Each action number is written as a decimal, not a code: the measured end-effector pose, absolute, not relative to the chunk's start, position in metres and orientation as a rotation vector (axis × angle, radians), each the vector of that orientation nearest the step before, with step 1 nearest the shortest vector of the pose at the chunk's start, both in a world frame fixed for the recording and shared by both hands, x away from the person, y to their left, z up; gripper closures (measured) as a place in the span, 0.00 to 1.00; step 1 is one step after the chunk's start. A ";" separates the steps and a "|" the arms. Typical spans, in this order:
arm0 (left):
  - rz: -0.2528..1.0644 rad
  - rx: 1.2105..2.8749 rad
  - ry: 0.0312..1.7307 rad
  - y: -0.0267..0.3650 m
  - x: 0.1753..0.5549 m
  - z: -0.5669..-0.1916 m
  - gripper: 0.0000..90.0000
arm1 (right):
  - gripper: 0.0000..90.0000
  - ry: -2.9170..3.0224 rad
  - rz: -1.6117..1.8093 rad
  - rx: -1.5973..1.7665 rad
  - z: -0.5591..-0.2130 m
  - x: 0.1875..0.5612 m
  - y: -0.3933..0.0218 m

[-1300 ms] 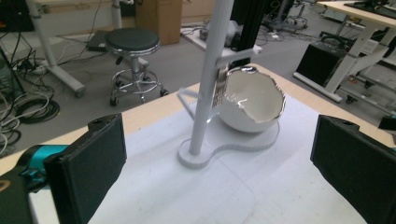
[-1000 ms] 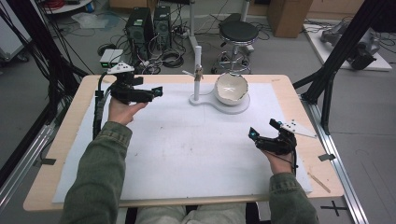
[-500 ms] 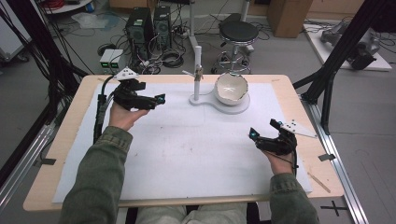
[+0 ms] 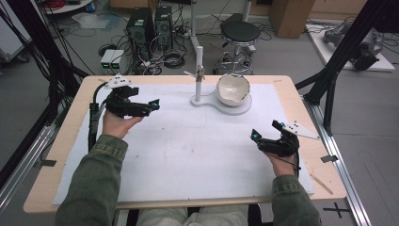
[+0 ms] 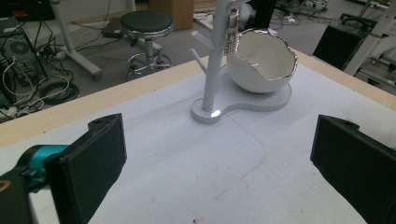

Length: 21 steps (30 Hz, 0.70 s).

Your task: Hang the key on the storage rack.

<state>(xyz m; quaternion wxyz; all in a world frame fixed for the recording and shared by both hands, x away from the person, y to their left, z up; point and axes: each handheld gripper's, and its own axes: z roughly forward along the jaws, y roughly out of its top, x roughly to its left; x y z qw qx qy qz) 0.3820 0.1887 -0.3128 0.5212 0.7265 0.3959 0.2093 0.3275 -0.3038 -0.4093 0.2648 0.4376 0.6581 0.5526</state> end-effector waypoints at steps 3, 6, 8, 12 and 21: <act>0.503 1.720 0.973 0.198 0.375 -0.318 0.04 | 0.01 1.780 1.490 1.178 -0.409 0.328 -0.304; 0.518 1.709 0.972 0.201 0.370 -0.320 0.04 | 0.01 1.783 1.488 1.182 -0.409 0.327 -0.304; 0.524 1.702 0.977 0.204 0.366 -0.323 0.04 | 0.01 1.783 1.486 1.180 -0.410 0.328 -0.303; 0.528 1.687 0.983 0.209 0.358 -0.327 0.04 | 0.01 1.786 1.485 1.178 -0.410 0.327 -0.303; 0.522 1.652 1.012 0.222 0.345 -0.343 0.04 | 0.01 1.793 1.482 1.177 -0.410 0.327 -0.302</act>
